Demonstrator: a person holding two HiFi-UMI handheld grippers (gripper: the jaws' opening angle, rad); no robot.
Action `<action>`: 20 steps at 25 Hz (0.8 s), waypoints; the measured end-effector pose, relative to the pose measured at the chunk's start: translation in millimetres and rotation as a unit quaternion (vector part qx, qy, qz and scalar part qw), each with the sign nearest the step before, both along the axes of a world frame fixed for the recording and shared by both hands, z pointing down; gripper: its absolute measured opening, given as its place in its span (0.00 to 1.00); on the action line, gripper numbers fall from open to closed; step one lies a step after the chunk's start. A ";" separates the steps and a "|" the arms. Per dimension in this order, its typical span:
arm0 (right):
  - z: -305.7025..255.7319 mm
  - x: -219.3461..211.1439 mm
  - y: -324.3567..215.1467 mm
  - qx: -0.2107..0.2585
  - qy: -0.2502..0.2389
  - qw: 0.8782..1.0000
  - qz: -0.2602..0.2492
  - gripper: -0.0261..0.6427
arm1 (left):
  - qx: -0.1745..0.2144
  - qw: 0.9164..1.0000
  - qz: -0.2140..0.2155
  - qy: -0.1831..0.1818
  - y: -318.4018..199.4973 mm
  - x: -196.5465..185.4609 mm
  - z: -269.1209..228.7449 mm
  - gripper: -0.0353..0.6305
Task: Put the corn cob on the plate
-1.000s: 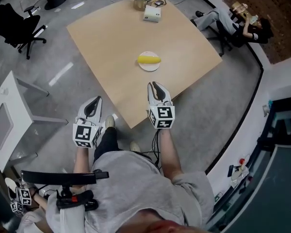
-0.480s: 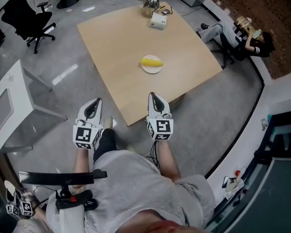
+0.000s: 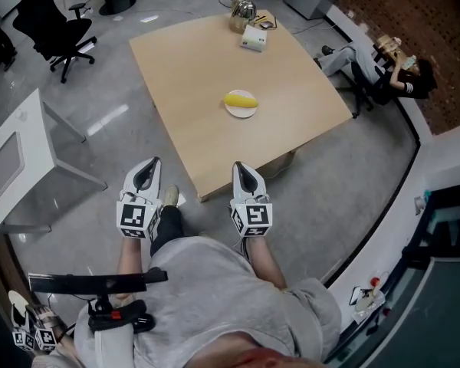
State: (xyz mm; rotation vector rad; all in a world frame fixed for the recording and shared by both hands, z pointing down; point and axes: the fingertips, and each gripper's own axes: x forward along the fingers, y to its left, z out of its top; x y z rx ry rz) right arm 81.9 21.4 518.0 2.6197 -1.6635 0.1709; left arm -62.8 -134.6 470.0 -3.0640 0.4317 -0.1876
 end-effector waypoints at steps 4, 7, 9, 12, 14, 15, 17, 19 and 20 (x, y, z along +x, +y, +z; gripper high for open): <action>-0.8 0.6 2.5 0.001 0.000 1.000 -0.003 0.05 | 0.007 1.000 0.000 0.003 -0.6 2.8 -4.6 0.08; -4.1 4.5 1.1 0.005 0.002 1.000 -0.003 0.05 | 0.016 1.000 0.005 0.010 -2.0 6.3 -4.5 0.08; -4.1 6.7 0.7 0.008 0.003 1.000 -0.001 0.05 | 0.013 1.000 0.004 0.004 -1.3 7.9 -6.1 0.08; -1.7 8.7 1.1 0.007 0.002 1.000 -0.001 0.05 | 0.012 1.000 0.003 0.002 0.5 9.9 -8.6 0.08; -1.3 9.2 0.7 0.006 0.001 1.000 -0.002 0.05 | 0.014 1.000 0.003 0.004 -0.1 10.3 -10.4 0.08; -1.4 8.9 0.2 0.007 0.000 1.000 -0.002 0.05 | 0.014 1.000 0.002 0.004 -1.0 9.8 -10.7 0.08; -1.2 7.8 -0.3 0.009 -0.001 1.000 -0.001 0.05 | 0.013 1.000 0.001 0.002 -2.5 8.2 -10.0 0.08; -0.1 6.9 -0.7 0.008 -0.002 1.000 -0.002 0.05 | 0.015 1.000 0.002 0.003 -3.4 6.9 -6.7 0.08; 0.5 6.6 -0.9 0.008 -0.002 1.000 -0.003 0.05 | 0.017 1.000 0.003 0.003 -3.6 6.5 -4.7 0.08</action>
